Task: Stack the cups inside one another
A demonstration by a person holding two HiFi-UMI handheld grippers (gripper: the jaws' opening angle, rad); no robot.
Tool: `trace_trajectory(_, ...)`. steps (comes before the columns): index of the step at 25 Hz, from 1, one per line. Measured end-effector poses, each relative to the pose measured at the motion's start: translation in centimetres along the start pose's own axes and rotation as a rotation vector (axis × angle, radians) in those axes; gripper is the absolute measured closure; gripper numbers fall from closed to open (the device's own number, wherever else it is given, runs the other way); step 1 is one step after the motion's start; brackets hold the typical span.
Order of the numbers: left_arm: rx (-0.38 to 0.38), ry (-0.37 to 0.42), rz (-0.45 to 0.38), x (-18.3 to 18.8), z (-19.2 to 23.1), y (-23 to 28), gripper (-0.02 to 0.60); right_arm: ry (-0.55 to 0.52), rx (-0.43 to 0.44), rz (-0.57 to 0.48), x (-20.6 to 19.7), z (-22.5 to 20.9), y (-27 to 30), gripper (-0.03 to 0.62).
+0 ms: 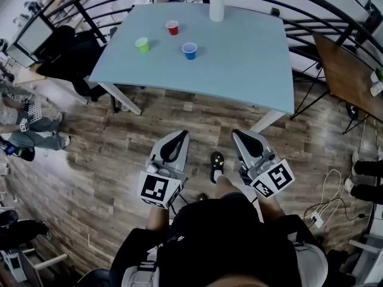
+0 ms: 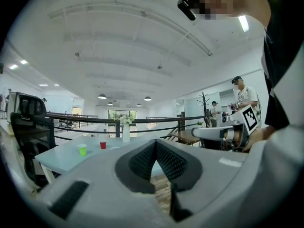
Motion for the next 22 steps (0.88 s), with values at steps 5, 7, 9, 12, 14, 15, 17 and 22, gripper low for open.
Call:
trace_trajectory(5,0.032,-0.003,0.016,-0.1,1.8,1.1,0.589,0.009,0.013,0.009,0.1,-1.6,2.1,0.589)
trace_trajectory(7,0.038,-0.006,0.019,-0.3,2.3,1.6,0.589,0.012,0.016,0.016,0.0,-2.3,2.8,0.591)
trace_trajectory(9,0.043,-0.012,0.019,-0.5,2.9,2.3,0.589,0.014,0.018,0.023,0.0,-3.0,3.6,0.589)
trace_trajectory(12,0.051,-0.025,0.025,-0.9,3.8,3.2,0.589,0.022,0.019,0.034,0.0,-4.2,4.8,0.591)
trace_trajectory(14,0.054,-0.029,0.034,-1.2,4.4,3.9,0.589,0.026,0.02,0.04,-0.1,-5.0,5.5,0.591)
trace_trajectory(15,0.056,-0.029,0.038,-1.3,4.7,4.2,0.589,0.028,0.021,0.042,-0.2,-5.4,5.8,0.591)
trace_trajectory(17,0.063,-0.03,0.043,-1.5,5.3,5.0,0.589,0.033,0.023,0.045,-0.2,-6.2,6.5,0.591)
trace_trajectory(22,0.088,-0.027,0.054,-1.3,7.0,6.9,0.589,0.044,0.04,0.056,0.3,-8.2,8.6,0.591)
Point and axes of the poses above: the fingertips, and each gripper's own axes: y forward along the fingers, z to its left, x out of its top, the point moved 8 cm from there along -y, backward along the fingers, and after that the axes turned 10 degrees about y, right-handed, at the moved point
